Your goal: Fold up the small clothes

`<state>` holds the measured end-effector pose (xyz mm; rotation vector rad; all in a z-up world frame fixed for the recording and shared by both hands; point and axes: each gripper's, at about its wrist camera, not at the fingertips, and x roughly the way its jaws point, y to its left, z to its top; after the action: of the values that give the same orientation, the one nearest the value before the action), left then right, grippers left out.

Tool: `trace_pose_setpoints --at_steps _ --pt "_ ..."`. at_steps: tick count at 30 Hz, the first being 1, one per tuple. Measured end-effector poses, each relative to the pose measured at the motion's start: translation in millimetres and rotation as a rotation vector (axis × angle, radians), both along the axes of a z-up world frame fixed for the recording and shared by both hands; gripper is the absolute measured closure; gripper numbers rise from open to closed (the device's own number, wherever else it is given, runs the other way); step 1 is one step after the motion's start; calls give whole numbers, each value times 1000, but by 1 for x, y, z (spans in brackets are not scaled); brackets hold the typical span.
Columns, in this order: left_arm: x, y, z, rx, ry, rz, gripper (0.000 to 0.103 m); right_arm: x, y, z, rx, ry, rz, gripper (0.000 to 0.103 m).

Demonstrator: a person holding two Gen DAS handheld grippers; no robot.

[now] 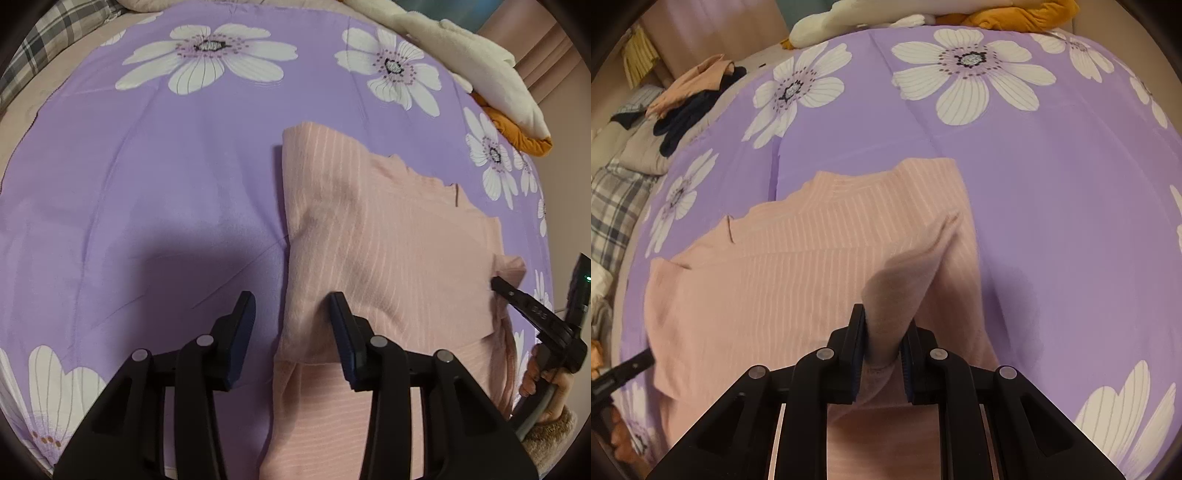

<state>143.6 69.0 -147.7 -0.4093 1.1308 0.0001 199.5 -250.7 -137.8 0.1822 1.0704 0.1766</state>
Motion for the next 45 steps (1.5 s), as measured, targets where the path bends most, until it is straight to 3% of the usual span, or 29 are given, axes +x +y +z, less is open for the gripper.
trace_pose_setpoints --at_steps 4,10,15,17,18,23,24,27,37,40,45 --pt "3 -3 -6 11 11 0 60 -6 -17 4 45 12 -34 72" --pt "5 0 -4 -1 24 1 60 -18 -46 15 152 4 -65 70" --pt "5 3 9 -10 -1 -2 62 -20 -52 28 132 -28 -90 69" --pt "9 5 13 -7 -11 0 62 -18 -54 32 150 -41 -80 62" --pt "11 7 14 -4 -12 6 62 -16 -55 32 146 -39 -81 56" --pt "26 13 15 -28 -8 17 63 4 -50 14 113 26 -74 55" --pt "28 14 15 -25 -8 18 63 7 -48 10 100 40 -69 56" --pt "36 14 14 -11 -5 18 63 10 -41 7 43 26 -77 97" --pt "51 24 -1 79 31 40 63 12 -40 84 -2 -232 -38 97" --pt "52 25 -7 100 42 37 62 27 -44 72 5 -201 -23 97" --pt "53 25 -10 132 35 31 61 37 -47 17 -38 -40 -37 97"
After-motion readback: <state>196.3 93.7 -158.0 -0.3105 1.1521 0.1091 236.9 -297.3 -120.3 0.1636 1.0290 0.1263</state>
